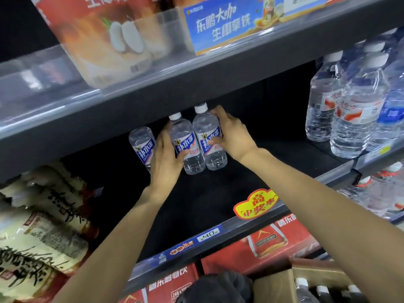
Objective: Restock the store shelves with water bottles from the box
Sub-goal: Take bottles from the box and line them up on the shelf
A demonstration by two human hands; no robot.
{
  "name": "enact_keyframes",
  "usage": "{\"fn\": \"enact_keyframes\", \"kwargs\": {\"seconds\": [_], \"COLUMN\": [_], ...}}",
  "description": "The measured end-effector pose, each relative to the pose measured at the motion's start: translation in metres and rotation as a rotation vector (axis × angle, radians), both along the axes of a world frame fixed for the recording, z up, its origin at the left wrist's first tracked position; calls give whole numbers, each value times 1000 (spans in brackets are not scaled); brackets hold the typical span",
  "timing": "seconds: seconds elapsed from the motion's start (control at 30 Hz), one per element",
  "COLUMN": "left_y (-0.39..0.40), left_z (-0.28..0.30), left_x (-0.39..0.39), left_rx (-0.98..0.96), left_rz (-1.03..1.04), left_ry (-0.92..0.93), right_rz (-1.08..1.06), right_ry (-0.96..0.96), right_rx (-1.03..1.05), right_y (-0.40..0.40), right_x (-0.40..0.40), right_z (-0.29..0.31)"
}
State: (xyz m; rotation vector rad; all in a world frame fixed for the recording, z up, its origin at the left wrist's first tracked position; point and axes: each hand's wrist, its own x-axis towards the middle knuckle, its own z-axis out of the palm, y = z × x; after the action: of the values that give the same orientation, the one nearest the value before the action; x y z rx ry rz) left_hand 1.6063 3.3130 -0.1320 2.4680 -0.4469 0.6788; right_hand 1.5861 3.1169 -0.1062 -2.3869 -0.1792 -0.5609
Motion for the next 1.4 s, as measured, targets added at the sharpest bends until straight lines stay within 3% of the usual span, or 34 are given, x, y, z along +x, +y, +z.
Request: {"fn": "enact_keyframes", "kwargs": {"seconds": [0.13, 0.4, 1.4], "left_y": [4, 16, 52], "left_z": [8, 16, 24], "left_x": [22, 44, 47], "left_rx": [227, 415, 539], "left_rz": [143, 238, 205], "left_ry": [-102, -193, -274], "right_rz": [-4, 27, 103], "right_ry": [31, 32, 22], "right_rx": [-4, 3, 33], "right_y": [4, 11, 27], "right_x": [26, 52, 65], "right_z": [1, -1, -4]}}
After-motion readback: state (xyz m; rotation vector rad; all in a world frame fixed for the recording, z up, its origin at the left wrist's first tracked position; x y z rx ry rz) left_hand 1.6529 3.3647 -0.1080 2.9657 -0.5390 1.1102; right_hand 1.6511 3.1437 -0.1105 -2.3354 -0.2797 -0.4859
